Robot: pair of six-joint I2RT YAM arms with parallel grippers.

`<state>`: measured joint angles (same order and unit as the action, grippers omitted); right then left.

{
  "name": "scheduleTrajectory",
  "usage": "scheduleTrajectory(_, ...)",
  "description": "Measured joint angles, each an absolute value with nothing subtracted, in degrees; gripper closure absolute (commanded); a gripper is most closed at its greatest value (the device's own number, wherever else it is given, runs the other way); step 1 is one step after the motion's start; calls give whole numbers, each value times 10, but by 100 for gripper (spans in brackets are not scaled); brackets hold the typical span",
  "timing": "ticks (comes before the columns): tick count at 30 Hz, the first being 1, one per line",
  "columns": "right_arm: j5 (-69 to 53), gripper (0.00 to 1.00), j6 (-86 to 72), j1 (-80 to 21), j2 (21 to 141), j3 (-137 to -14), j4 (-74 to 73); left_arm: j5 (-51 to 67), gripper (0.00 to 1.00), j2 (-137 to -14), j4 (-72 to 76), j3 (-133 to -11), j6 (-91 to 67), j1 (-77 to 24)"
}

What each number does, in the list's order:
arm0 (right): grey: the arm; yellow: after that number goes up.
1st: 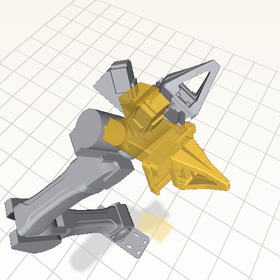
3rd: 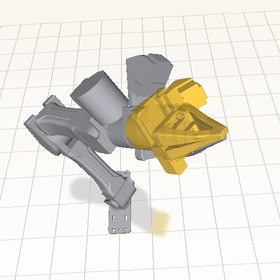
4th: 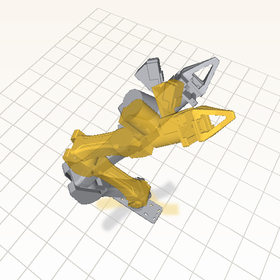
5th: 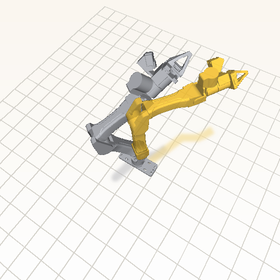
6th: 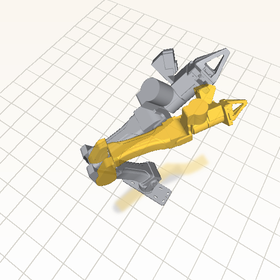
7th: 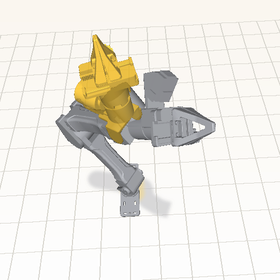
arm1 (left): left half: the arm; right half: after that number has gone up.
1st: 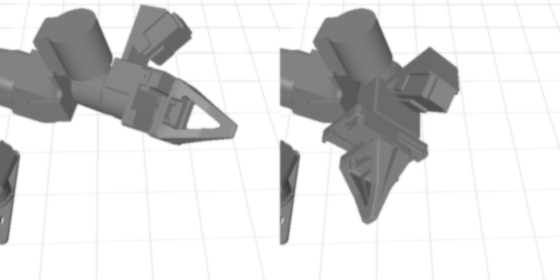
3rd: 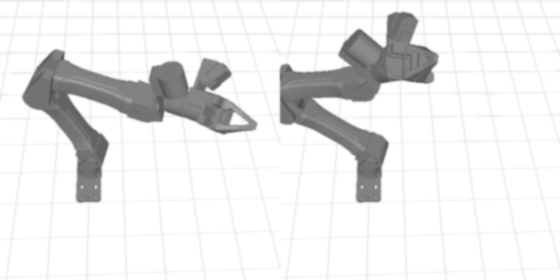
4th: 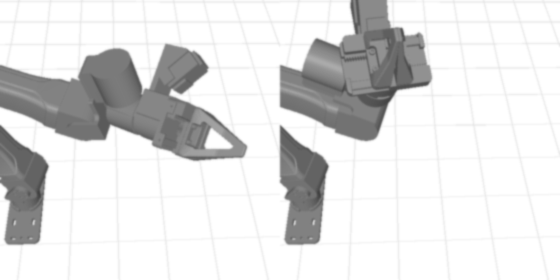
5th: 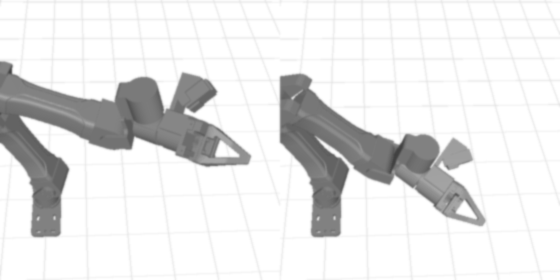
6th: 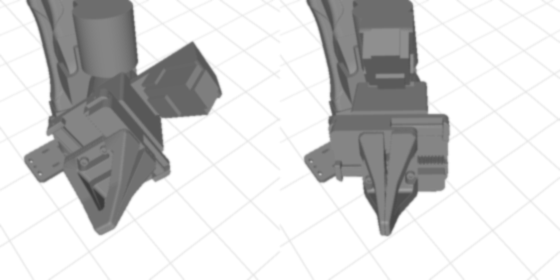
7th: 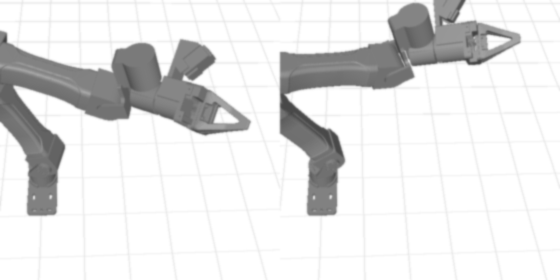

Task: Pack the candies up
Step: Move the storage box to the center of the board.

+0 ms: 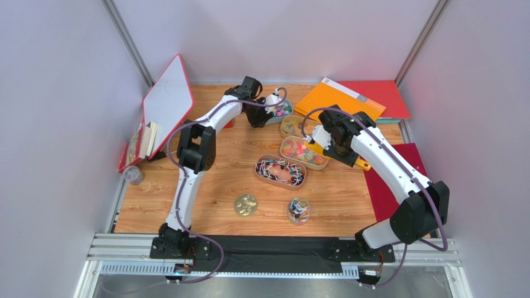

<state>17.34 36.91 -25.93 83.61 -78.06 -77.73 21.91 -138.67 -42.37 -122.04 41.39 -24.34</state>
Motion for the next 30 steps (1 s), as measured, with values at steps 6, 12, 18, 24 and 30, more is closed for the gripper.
scheduleTrajectory(6,172,100,369,-258,836,-781,-777,219,83,-1395,-426,-1228,409,-243)
scheduleTrajectory(12,172,100,369,-258,836,-781,-777,217,100,-1395,-430,-1231,405,-245)
scheduleTrajectory(18,172,100,369,-258,836,-781,-777,212,100,-1382,-414,-1204,415,-246)
scheduleTrajectory(24,172,100,370,-258,836,-780,-777,204,100,-1315,-398,-1094,451,-243)
scheduleTrajectory(30,168,100,374,-258,836,-780,-777,198,100,-1215,-402,-946,505,-234)
